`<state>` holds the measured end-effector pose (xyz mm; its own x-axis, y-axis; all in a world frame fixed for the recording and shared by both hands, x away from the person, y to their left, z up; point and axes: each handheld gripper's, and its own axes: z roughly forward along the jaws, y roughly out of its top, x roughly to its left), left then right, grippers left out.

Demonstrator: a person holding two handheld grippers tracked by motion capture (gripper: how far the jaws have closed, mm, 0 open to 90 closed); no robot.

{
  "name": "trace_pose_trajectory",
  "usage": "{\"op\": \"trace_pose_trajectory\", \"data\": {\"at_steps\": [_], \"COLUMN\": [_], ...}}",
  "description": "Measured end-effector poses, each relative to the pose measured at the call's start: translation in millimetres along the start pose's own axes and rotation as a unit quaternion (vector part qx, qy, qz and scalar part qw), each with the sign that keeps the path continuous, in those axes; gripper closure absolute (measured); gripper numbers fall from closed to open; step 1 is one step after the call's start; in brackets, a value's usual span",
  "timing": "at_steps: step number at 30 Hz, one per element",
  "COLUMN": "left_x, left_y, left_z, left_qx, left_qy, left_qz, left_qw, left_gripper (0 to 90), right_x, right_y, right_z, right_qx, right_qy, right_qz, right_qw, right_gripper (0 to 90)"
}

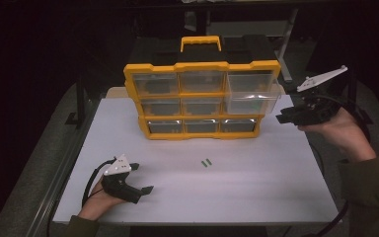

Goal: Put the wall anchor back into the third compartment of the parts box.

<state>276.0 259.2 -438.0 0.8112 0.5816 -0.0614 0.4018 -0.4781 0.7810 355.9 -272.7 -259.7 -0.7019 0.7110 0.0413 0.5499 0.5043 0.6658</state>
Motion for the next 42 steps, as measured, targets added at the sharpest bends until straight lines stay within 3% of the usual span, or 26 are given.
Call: {"op": "trace_pose_trajectory", "data": {"at_steps": [6,11,17,23,28,29,42], "left_x": [-0.5,-1.9,-2.4,-1.7,-3.3,-3.3,-2.9], "left_y": [-0.1,-0.4,-0.7,-1.6,-2.0,-1.9,-2.3], "left_z": [-0.1,0.9,0.7,0.1,0.3,0.4,0.6], "left_qx": [0.004,-0.001,0.001,0.003,0.002,0.004,0.005], "left_qy": [-0.002,-0.004,-0.005,-0.006,-0.006,-0.007,-0.006], "left_qz": [0.01,0.005,0.005,0.007,0.004,0.004,0.005], "left_qw": [0.9999,1.0,1.0,1.0,1.0,1.0,1.0], "left_gripper": [2.2,2.3,2.3,2.2,2.3,2.2,2.3], "right_x": [3.7,7.4,14.0,24.3,29.0,36.3,58.6], "right_y": [-15.8,-27.8,-39.8,-52.2,-57.4,-63.2,-65.7], "right_z": [16.4,28.9,43.5,61.9,71.5,86.4,125.5], "right_qx": [-0.001,-0.008,-0.018,-0.012,-0.012,-0.004,0.006], "right_qy": [0.008,0.008,0.015,0.023,0.029,0.032,0.04], "right_qz": [0.003,0.003,-0.01,0.008,0.007,0.004,-0.012], "right_qw": [1.0,0.9999,0.9997,0.9996,0.9995,0.9995,0.9991], "right_gripper": [51.0,41.3,29.8,20.7,18.7,16.0,13.8]}}
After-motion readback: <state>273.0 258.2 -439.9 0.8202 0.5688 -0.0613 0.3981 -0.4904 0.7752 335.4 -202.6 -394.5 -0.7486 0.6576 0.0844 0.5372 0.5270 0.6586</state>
